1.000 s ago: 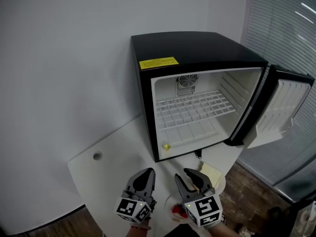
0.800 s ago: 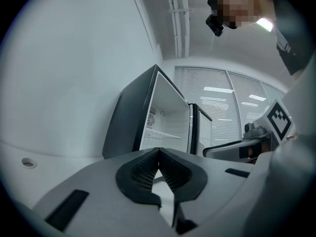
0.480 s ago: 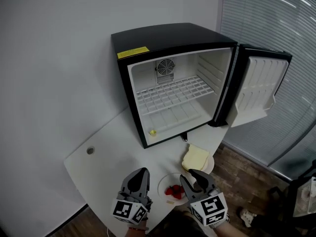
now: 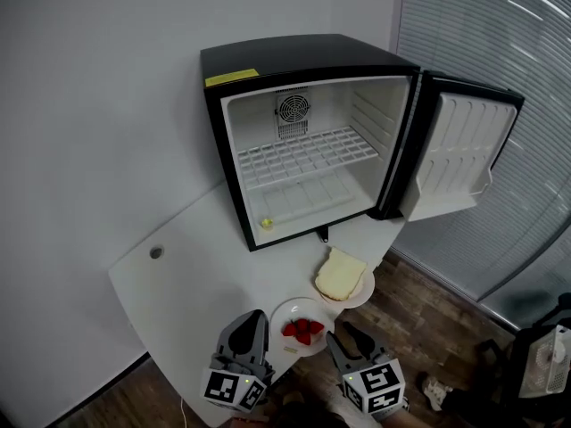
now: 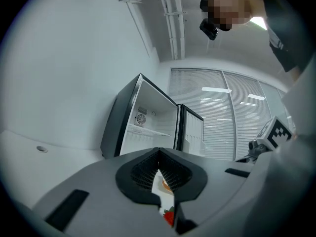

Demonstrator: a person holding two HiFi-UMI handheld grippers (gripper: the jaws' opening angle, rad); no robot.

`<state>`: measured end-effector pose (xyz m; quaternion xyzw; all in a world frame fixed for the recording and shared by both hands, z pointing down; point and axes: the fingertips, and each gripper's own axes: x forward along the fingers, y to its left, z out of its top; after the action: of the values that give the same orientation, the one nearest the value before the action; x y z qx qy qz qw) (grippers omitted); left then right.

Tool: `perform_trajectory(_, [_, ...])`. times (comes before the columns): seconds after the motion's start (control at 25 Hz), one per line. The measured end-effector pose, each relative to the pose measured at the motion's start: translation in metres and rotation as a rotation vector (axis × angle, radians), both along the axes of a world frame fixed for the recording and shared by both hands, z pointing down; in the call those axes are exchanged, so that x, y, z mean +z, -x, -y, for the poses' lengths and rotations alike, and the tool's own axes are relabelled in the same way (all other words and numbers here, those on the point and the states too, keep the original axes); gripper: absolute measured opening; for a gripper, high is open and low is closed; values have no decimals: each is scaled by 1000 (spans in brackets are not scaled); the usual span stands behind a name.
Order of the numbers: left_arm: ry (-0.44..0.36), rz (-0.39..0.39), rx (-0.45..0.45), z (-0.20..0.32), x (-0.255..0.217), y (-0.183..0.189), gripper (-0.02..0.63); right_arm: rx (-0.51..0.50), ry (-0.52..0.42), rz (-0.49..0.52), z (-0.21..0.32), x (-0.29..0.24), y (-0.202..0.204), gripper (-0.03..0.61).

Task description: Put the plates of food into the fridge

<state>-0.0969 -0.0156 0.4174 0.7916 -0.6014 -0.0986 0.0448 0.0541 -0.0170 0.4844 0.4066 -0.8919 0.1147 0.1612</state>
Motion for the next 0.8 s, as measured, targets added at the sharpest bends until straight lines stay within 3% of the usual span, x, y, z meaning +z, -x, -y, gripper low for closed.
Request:
perform_trajectory(0.44, [47, -11, -73, -46, 36, -31, 8, 13, 128, 27, -20, 54, -11, 133])
perform_trajectory(0.8, [50, -22, -108, -62, 56, -41, 8, 102, 351, 231, -9, 84, -7, 135])
